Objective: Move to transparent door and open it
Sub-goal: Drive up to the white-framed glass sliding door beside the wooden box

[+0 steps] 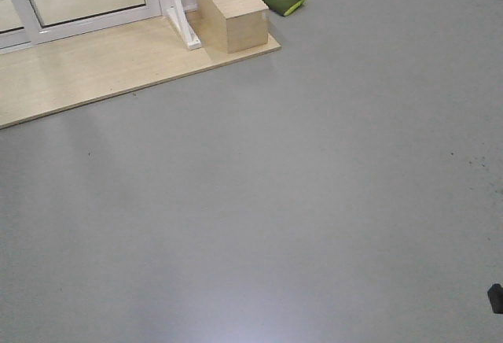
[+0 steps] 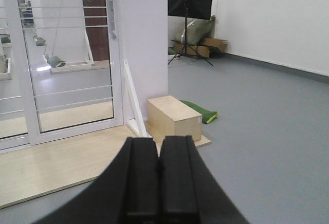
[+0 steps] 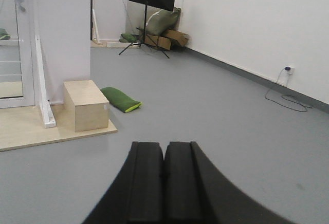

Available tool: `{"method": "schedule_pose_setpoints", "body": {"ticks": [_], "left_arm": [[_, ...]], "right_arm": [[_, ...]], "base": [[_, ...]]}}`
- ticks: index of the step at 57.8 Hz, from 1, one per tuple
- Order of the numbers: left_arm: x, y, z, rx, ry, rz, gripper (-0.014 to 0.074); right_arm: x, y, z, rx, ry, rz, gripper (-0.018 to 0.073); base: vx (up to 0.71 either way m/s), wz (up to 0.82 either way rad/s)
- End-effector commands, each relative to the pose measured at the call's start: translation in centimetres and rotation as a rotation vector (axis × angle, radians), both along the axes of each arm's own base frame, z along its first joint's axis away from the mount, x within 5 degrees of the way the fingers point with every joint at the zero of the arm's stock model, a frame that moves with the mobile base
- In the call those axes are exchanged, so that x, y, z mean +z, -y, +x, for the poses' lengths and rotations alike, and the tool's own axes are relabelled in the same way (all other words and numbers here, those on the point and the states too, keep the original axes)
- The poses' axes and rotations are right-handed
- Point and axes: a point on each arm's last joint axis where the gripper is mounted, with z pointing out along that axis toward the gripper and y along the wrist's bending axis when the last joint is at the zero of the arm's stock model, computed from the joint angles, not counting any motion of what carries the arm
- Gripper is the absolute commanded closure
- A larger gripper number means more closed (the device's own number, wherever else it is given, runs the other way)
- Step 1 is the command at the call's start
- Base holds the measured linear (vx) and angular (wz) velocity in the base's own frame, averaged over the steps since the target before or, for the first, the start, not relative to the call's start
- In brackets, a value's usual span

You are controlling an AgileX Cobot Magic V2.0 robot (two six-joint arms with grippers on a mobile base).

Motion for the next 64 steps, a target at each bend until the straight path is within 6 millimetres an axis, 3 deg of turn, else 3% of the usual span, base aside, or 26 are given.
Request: {"method": "schedule_pose_setpoints", "body": {"ticks": [1,64], "left_arm": [[-0.2,0.07,-0.01,-0.01,0.063,-0.02,0.0602],[-0.2,0.07,-0.01,-0.01,0.063,-0.02,0.0602]], "right_arm": [[0.33,0.04,-0.07,-0.008,0.076,-0.015,0.0567],[0.33,0.04,-0.07,-0.008,0.076,-0.015,0.0567]], "base": [[0.54,0.25],[0.56,0.22]]}}
